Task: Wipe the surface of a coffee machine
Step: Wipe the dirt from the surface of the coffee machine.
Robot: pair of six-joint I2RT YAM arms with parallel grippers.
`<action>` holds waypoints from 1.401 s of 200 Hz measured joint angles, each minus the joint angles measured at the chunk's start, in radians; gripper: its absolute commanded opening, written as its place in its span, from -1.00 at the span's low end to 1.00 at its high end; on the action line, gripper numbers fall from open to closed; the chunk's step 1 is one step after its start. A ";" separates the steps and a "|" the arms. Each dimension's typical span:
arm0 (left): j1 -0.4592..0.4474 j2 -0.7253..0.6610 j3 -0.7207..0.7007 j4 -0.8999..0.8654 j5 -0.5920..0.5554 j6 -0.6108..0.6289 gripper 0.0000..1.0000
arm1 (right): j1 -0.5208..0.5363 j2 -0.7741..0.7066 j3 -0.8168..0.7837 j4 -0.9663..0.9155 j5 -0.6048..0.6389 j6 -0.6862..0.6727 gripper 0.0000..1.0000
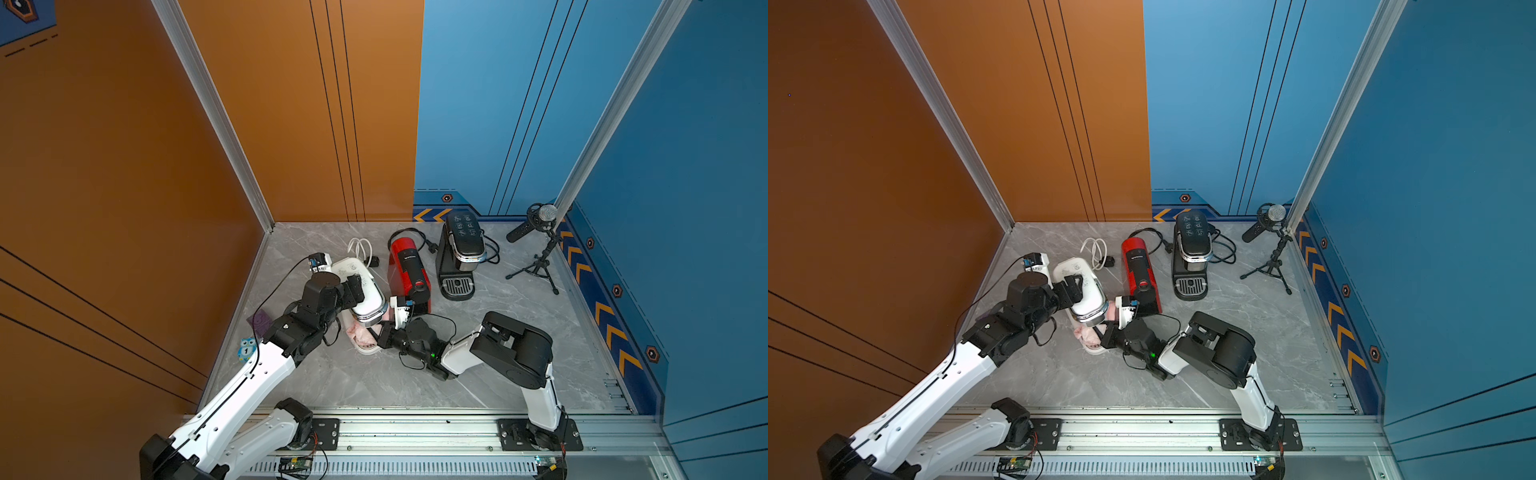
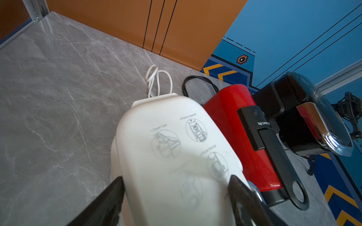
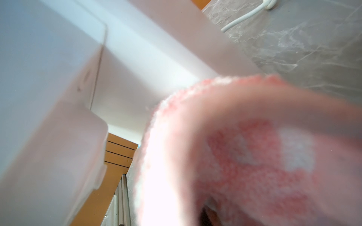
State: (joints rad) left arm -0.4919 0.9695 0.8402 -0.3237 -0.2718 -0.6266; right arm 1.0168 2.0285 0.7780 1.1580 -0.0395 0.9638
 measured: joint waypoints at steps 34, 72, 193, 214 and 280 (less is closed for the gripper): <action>0.000 0.001 0.000 0.000 0.000 0.000 0.66 | -0.003 -0.010 0.005 -0.023 0.008 -0.005 -1.00; 0.000 0.001 0.000 0.000 0.000 0.000 0.66 | 0.034 0.022 0.063 -0.035 0.003 -0.002 -1.00; 0.001 0.001 0.000 -0.001 -0.010 0.000 0.65 | 0.023 0.125 0.131 0.045 -0.092 0.073 -1.00; 0.001 0.001 0.000 -0.001 -0.010 0.000 0.65 | 0.005 0.103 0.108 0.044 -0.096 0.073 -1.00; 0.001 0.001 0.000 -0.001 -0.010 0.000 0.65 | -0.015 0.039 0.085 -0.019 -0.092 0.055 -1.00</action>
State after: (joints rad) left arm -0.4908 0.9703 0.8406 -0.3244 -0.2817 -0.6266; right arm 1.0019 2.0678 0.8631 1.1389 -0.1318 1.0183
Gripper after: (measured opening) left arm 0.825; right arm 0.142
